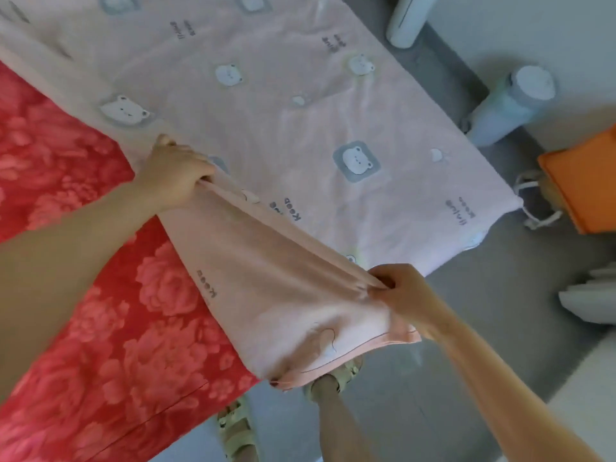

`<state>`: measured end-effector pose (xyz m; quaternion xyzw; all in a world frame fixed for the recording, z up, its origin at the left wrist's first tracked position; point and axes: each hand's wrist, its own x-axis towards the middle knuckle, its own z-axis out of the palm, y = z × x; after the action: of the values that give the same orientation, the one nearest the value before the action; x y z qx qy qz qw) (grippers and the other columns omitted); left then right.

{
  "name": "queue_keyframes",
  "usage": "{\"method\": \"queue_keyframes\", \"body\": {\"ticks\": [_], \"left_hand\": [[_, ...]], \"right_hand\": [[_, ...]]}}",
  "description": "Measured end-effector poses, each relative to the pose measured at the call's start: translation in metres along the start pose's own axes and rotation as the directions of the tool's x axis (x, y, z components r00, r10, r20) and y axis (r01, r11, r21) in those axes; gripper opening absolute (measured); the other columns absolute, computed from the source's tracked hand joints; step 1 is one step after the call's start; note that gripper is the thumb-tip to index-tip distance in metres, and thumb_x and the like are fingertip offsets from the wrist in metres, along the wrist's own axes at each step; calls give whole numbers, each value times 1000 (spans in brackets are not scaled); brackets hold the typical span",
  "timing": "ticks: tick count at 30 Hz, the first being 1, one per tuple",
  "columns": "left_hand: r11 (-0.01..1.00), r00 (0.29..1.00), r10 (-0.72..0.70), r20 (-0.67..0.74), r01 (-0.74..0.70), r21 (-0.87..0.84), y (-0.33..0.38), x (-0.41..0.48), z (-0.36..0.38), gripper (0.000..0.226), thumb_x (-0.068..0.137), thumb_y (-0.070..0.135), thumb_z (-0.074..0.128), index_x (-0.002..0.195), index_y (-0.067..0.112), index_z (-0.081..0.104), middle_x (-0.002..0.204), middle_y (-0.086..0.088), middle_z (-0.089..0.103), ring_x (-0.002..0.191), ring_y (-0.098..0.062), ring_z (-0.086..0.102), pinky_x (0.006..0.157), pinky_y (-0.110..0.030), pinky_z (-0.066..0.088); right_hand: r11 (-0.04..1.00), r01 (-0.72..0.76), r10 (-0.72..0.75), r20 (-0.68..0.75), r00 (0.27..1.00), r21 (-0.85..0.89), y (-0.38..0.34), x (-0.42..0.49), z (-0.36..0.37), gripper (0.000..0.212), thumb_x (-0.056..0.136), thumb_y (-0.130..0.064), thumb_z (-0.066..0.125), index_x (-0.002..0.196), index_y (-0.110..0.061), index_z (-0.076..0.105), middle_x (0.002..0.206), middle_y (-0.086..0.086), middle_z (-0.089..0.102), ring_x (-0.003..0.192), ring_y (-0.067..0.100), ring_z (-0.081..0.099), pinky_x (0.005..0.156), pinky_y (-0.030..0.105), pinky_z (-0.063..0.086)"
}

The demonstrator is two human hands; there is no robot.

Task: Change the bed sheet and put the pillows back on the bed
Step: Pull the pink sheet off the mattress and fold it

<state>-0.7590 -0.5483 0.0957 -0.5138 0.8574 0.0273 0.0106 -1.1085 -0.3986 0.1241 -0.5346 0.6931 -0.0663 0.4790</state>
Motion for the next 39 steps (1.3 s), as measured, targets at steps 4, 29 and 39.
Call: {"method": "queue_keyframes", "body": {"ticks": [4, 29, 39], "left_hand": [[999, 999, -32, -39, 33, 13, 54, 86, 1, 17, 79, 0, 64, 83, 14, 73, 84, -8, 72, 81, -31, 61, 78, -37, 28], [106, 426, -633, 646, 875, -473, 221, 355, 99, 46, 95, 43, 45, 102, -1, 54, 70, -15, 57, 38, -19, 57, 43, -26, 51], [-217, 403, -698, 592, 668, -711, 219, 385, 132, 18, 93, 12, 51, 97, -4, 59, 108, -26, 60, 99, -40, 58, 83, -30, 50]], "right_hand": [[993, -89, 94, -61, 994, 77, 54, 20, -74, 24, 75, 6, 50, 75, -10, 68, 62, 0, 53, 61, 14, 42, 57, 26, 30], [934, -326, 357, -376, 855, 146, 264, 153, -243, 32, 89, -5, 47, 111, -21, 64, 94, 1, 68, 80, 24, 53, 67, 30, 38], [889, -345, 430, -293, 854, 300, 289, 185, -277, 23, 90, -16, 54, 75, -30, 64, 78, 3, 66, 81, 30, 59, 73, 36, 45]]}}
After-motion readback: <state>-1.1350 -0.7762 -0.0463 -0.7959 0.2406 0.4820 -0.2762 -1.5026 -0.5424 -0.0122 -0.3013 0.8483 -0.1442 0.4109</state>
